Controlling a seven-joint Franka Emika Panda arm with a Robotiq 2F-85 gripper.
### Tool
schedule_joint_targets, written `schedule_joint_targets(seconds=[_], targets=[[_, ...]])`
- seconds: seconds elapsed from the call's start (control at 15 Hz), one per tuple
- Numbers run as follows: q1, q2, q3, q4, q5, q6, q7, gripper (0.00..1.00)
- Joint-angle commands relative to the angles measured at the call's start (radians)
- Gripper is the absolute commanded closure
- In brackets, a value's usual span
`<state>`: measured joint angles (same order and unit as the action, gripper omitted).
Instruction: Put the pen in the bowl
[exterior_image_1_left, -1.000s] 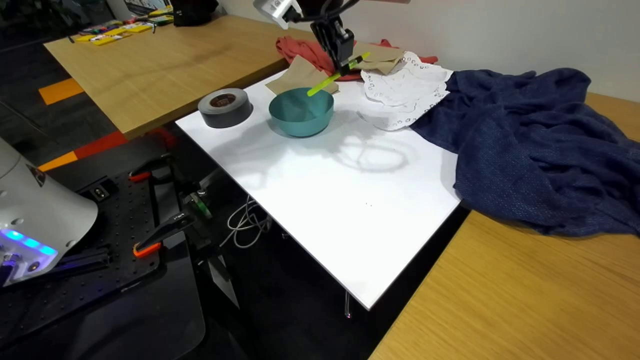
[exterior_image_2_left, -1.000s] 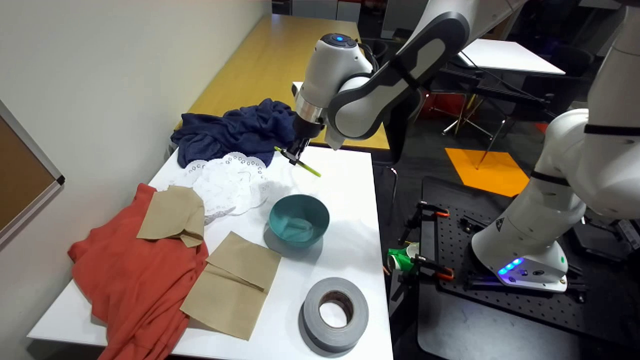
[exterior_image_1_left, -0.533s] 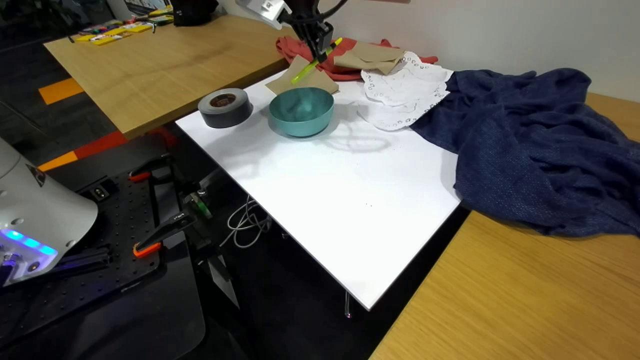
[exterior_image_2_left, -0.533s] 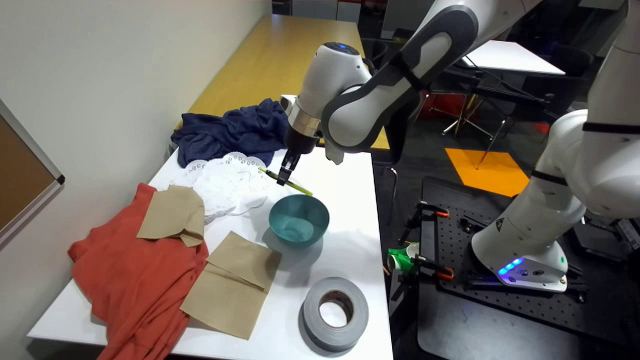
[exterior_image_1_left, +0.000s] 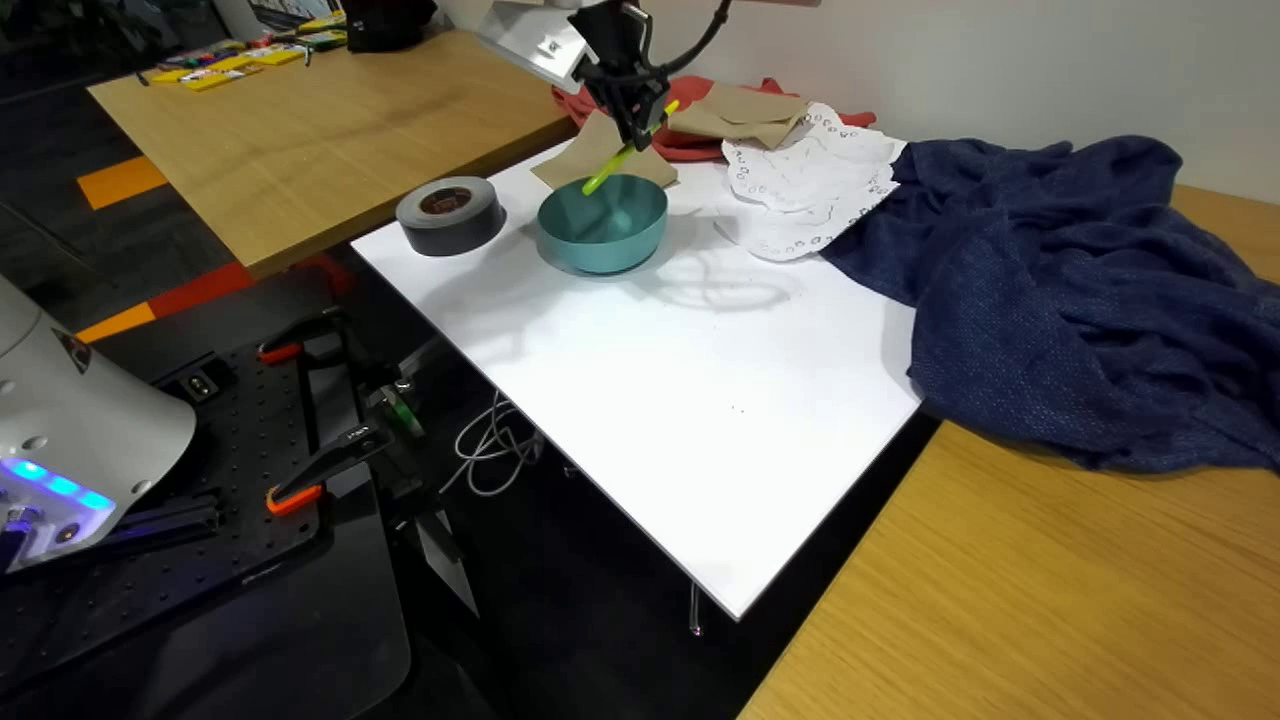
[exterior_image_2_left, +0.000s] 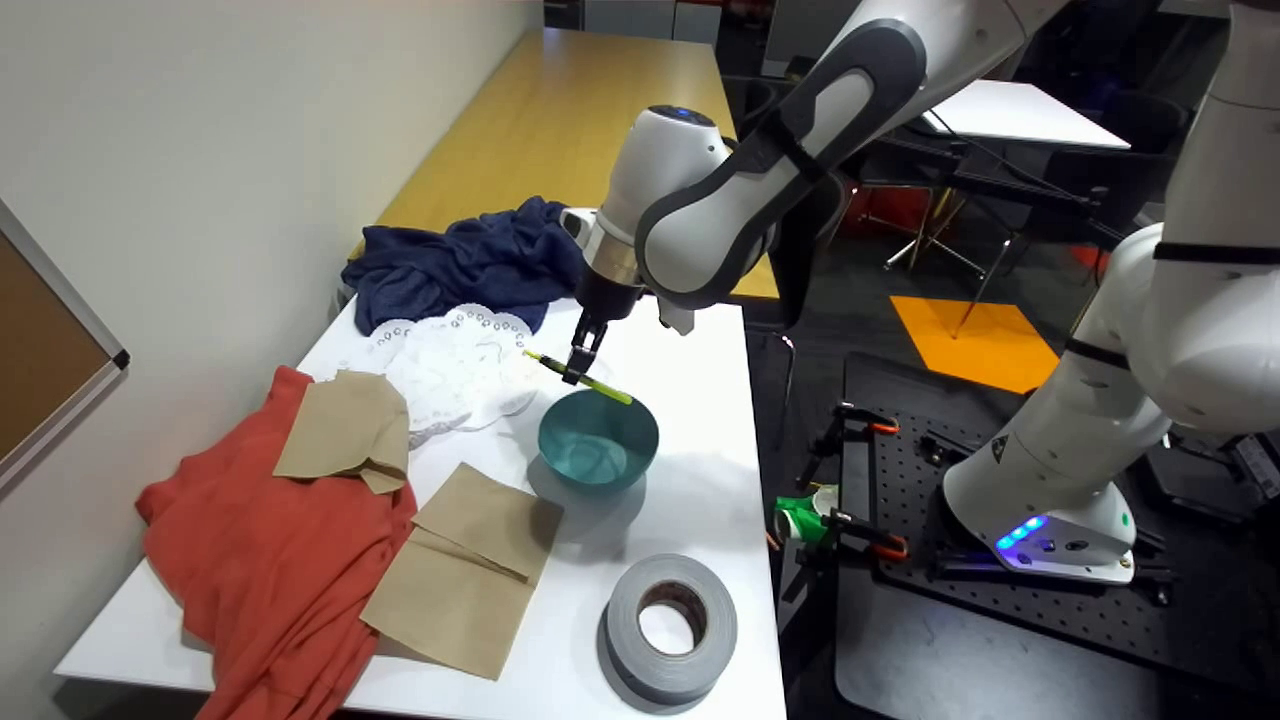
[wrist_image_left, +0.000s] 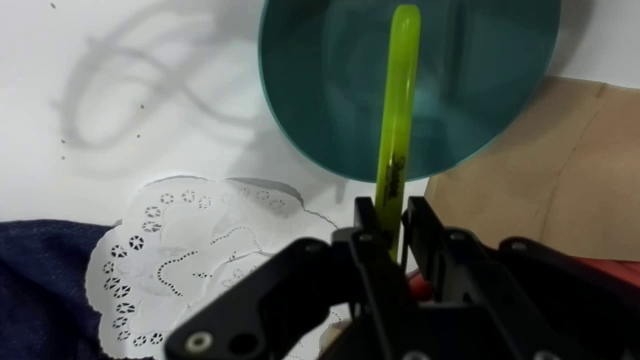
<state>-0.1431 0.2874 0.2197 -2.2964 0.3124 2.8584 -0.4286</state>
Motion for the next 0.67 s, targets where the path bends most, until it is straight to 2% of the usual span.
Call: schedule_joint_targets(seconds=[0.0, 0.4, 0.6], targets=[[-0.038, 0.002, 0.032, 0.001, 0.027, -0.018, -0.043, 0.45], [-0.049, 0.008, 0.04, 0.002, 0.023, -0.02, -0.039, 0.02], [-0.053, 0.006, 0.046, 0.002, 0.026, -0.02, -0.04, 0.0]])
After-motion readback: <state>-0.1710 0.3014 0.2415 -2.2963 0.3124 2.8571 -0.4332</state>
